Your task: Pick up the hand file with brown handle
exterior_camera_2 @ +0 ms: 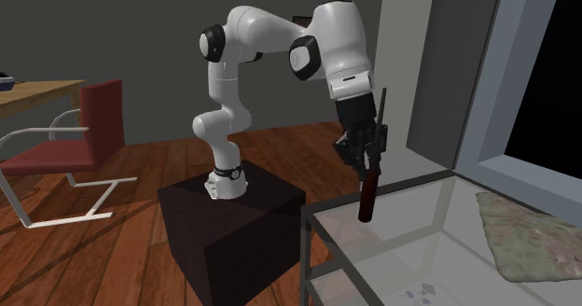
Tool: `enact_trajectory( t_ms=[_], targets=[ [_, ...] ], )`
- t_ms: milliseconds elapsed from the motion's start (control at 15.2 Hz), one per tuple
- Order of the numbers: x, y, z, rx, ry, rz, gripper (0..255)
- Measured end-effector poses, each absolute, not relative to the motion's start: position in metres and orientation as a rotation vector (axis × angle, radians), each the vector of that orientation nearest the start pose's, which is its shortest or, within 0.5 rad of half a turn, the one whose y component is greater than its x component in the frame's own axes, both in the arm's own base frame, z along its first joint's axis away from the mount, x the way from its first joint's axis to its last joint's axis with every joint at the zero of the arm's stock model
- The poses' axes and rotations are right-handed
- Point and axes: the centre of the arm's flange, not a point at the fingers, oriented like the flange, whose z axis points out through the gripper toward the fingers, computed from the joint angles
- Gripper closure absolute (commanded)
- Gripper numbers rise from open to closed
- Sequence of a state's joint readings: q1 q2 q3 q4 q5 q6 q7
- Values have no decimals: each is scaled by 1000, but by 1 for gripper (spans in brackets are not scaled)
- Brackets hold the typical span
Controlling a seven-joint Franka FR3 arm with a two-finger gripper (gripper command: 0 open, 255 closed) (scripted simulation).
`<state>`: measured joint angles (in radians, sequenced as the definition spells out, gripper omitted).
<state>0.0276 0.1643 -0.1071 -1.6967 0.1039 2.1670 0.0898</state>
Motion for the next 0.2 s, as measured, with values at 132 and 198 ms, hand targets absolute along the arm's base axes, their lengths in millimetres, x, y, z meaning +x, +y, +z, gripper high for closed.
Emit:
enact_trajectory(
  t_ms=[132, 198],
  targets=[
    [640, -42, 536, -3011, 318, -468, 255],
    [639, -42, 539, -3011, 318, -468, 255]
  ],
)
